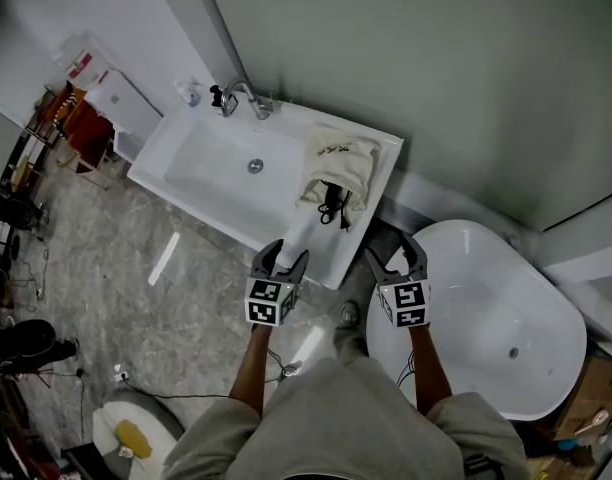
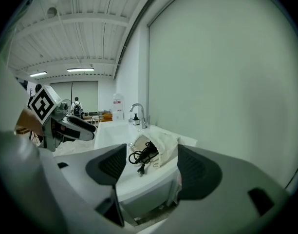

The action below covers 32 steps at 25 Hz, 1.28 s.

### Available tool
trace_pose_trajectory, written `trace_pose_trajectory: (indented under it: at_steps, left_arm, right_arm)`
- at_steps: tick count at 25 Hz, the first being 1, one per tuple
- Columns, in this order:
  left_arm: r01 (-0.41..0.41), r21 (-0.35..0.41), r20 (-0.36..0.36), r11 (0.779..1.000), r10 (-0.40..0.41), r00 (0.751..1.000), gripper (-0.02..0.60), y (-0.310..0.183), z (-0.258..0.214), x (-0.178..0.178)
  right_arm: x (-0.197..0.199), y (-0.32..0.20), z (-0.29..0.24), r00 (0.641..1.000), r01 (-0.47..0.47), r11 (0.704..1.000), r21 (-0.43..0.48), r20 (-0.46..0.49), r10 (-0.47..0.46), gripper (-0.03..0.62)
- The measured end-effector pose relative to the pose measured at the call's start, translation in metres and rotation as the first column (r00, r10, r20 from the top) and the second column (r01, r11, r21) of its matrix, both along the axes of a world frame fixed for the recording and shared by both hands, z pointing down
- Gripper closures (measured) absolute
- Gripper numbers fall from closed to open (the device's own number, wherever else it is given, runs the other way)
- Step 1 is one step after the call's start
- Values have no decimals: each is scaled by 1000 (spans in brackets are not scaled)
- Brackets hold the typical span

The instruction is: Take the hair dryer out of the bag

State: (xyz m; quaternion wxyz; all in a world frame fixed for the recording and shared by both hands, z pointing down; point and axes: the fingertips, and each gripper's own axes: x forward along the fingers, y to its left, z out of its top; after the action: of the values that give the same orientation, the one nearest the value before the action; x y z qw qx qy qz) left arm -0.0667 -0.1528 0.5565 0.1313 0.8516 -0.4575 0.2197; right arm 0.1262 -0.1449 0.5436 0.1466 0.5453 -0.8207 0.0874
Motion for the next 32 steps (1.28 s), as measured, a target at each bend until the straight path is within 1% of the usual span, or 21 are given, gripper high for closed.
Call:
trace_pose_trajectory:
  at_steps: [8,14,18,28,32]
  left_arm:
    - [-34,-75,38,997,37,999,341,-34,22,22]
    - [-86,-131,62,988,95,994,341,-46,45,42]
    - [-108,-148,70,983,119,990,341,-56,52,49]
    - [-175,-164,34,971,183,983,341,-85,61,63]
    - [-219,-174,3,960,223,975,341,-95,68,66]
  right_arm:
    - [11,-32,21,1000,-6,999,-49,26,8,283]
    - [18,-42,43,999,-23,996,-87,34,26,283]
    - [22,-46,55,998,-43,993,-110,40,48,283]
    - [27,-56,55,995,-98,988,-123,12,101,283]
    - [28,-62,54,990,-143,982,-124,-16,142,283]
